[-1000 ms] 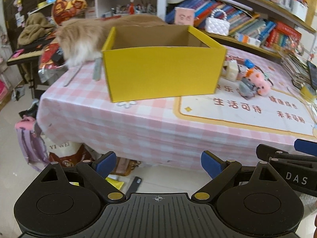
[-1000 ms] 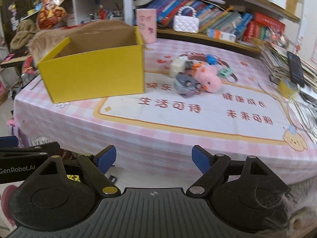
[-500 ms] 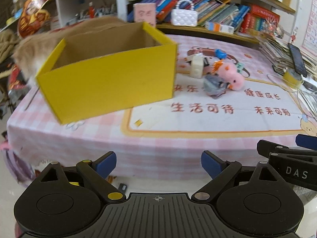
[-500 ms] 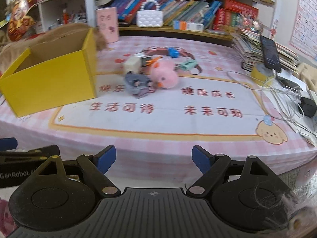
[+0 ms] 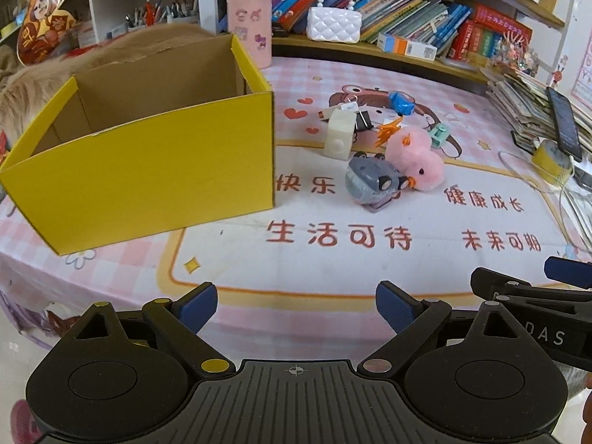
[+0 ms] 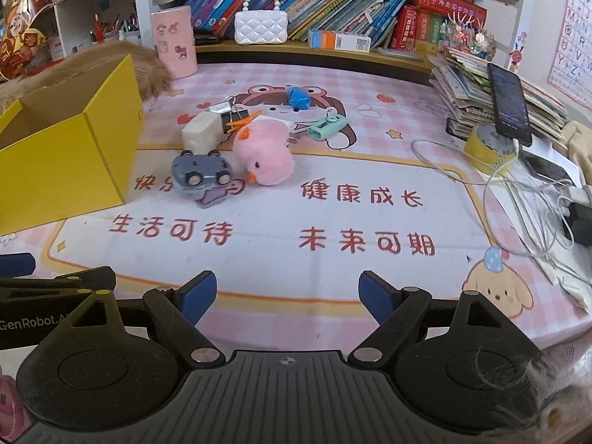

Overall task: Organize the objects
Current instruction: 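Move both open tools toward the remaining toys on the tablecloth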

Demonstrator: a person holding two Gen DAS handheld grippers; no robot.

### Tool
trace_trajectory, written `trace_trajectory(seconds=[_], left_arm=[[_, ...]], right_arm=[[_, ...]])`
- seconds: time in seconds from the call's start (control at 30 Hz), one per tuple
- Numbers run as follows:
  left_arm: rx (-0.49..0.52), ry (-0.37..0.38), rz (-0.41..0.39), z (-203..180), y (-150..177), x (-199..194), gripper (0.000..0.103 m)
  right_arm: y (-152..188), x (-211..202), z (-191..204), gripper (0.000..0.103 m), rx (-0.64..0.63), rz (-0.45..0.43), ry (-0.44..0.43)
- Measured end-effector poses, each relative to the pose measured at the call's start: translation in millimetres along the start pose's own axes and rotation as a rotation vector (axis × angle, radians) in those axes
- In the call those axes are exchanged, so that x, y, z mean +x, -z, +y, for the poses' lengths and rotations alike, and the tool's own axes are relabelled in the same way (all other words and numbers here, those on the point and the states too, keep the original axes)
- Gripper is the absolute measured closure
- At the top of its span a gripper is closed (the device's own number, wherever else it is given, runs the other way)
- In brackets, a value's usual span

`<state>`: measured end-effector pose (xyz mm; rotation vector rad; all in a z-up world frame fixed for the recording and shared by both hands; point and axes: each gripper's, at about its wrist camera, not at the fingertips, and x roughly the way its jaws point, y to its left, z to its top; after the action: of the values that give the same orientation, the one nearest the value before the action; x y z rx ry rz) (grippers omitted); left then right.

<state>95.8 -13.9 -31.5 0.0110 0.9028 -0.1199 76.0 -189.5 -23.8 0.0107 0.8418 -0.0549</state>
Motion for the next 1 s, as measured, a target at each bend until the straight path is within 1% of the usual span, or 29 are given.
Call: trace_trajectory(seconds=[0.27,0.6,0.73,0.77,0.8,0.87,0.9,1.0], left_arm=[[-0.037,-0.032,0.003,-13.4,-15.2,12.5,0.008],[-0.083,-0.048,-0.04,-24.6,-32.4,17.3,0.009],[-0.107,-0.013,-0.054,-27.6,-41.0,21.1,0.012],[-0.117,0.003,-0.051,-28.0,-43.4,23.1,0.016],[-0.124,0.012,-0.049,-28.7,-45.0,24.9,0.019],[-0.124,0.018,-0.047,-32.2,-47.9,29.1,0.027],[-0.12,0.018,-0.046,-33.9,-49.4,31.3,0.028],[-0.105,0.013,-0.047,-40.5,-55.4,38.4,0.028]], right_arm=[[-18.3,19.1,-18.4,0.02,-0.02,0.002,-0.049],[-41.4,37.0,-36.8,0.022,-0.023,-0.022,-0.122],[-52.1,43.4,-46.3,0.024,0.011,-0.037,-0.144],[-54.7,44.8,-48.1,0.028,0.015,-0.038,-0.153],[-57.7,47.2,-50.3,0.038,0.015,-0.039,-0.164],[-61.6,50.9,-52.4,0.046,0.018,-0.033,-0.183],[-63.6,52.7,-53.5,0.048,0.025,-0.032,-0.194],[-71.4,57.8,-56.4,0.048,0.037,-0.036,-0.209]])
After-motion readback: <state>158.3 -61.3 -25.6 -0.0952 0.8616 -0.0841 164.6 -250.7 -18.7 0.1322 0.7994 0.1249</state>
